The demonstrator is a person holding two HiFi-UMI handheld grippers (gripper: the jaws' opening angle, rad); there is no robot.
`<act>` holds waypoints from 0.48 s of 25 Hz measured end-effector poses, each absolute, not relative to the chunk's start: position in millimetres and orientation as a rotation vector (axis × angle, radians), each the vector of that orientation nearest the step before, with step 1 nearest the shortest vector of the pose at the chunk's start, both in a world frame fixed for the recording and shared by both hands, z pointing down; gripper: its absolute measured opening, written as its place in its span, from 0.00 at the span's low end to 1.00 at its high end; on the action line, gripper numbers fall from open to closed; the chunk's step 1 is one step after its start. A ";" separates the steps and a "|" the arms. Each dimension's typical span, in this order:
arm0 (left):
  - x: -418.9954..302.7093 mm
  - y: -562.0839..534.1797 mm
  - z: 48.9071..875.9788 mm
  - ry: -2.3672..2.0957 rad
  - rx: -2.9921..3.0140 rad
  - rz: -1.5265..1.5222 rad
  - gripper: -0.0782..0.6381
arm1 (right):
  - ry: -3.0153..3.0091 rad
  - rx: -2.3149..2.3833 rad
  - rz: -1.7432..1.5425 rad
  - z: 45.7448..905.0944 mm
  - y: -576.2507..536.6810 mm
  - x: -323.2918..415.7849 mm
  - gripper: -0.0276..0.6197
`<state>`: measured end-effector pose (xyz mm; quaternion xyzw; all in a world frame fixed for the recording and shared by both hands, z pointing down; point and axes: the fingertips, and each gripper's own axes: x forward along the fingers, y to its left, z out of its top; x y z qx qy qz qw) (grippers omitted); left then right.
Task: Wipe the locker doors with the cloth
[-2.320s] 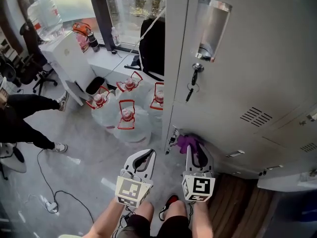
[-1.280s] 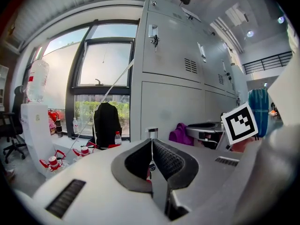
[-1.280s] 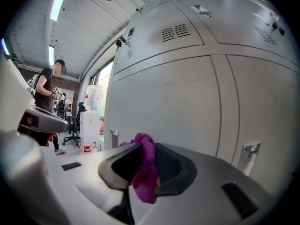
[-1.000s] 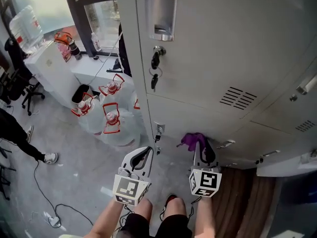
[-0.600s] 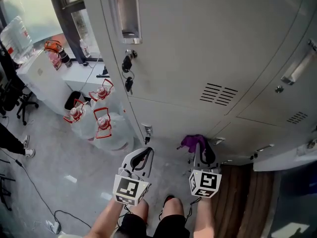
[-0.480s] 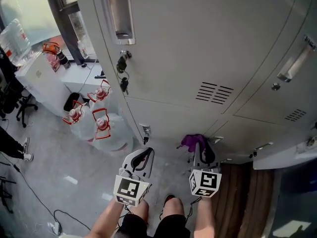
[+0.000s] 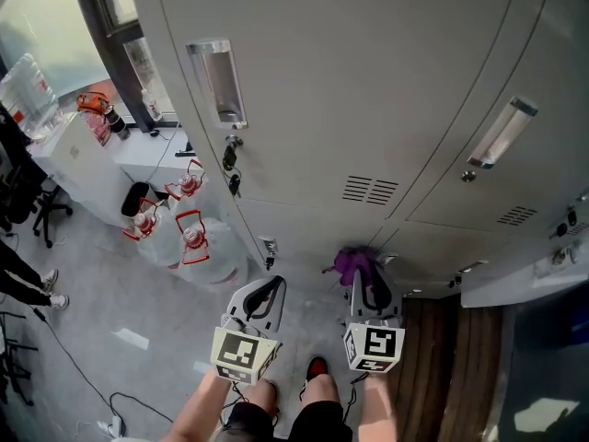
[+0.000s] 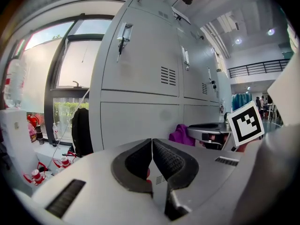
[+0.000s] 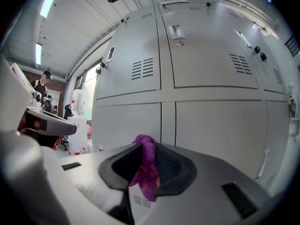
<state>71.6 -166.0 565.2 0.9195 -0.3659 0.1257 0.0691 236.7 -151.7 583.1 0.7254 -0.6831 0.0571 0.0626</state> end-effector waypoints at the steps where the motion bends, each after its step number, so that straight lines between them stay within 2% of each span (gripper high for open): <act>1: 71.1 -164.2 554.5 -1.097 2.771 0.374 0.15 | -2.065 2.196 0.169 571.5 -148.9 235.9 0.19; 12: 53.6 -137.2 414.7 -1.090 2.834 0.310 0.15 | -2.064 2.230 0.124 434.1 -104.0 213.9 0.19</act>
